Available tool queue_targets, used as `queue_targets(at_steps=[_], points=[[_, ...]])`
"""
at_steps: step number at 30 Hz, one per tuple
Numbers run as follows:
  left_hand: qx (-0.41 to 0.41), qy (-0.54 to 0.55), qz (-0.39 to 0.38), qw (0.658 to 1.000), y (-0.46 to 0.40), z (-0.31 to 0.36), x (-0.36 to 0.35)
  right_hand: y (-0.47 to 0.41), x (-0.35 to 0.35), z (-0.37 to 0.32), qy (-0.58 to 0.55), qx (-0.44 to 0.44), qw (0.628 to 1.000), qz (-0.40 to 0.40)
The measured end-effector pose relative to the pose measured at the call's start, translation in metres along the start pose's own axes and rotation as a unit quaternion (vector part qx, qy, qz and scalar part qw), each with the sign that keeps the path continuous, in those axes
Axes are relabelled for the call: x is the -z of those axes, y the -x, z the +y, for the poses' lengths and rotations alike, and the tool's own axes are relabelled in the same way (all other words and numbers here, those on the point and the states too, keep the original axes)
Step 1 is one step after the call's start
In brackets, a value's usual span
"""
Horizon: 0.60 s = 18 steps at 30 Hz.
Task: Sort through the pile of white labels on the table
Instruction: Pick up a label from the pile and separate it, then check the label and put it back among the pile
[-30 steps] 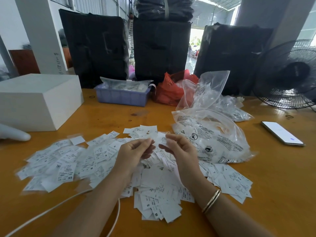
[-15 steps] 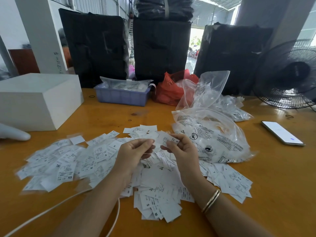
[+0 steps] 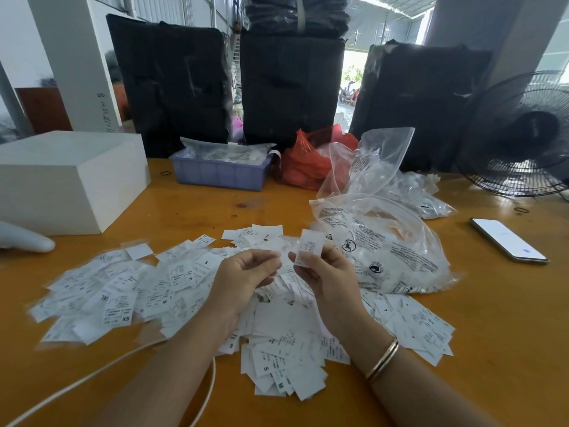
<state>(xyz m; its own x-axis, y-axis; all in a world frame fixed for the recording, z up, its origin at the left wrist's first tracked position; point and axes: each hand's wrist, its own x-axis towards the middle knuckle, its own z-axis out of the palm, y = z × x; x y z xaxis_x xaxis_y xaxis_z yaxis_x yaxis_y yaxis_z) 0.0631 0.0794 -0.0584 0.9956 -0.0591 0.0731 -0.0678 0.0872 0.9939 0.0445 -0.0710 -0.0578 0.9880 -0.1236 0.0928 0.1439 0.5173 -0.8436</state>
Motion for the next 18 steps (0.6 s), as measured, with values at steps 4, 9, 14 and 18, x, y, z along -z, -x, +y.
queue_targets(at_steps=[4,9,14,18], points=[[-0.004,0.004,-0.004,1.000,-0.001,-0.002,0.000,0.000,-0.001,0.001,0.000,-0.020,0.999,0.027],[-0.019,-0.015,-0.009,1.000,-0.001,-0.003,-0.001,0.000,-0.006,0.001,-0.019,-0.024,0.999,0.027],[-0.053,-0.041,-0.004,0.998,0.000,-0.003,0.000,0.002,-0.012,0.004,0.046,-0.007,0.998,0.032],[-0.059,-0.050,-0.004,0.997,0.000,-0.002,0.000,0.002,-0.011,0.007,0.054,-0.019,0.997,0.052]])
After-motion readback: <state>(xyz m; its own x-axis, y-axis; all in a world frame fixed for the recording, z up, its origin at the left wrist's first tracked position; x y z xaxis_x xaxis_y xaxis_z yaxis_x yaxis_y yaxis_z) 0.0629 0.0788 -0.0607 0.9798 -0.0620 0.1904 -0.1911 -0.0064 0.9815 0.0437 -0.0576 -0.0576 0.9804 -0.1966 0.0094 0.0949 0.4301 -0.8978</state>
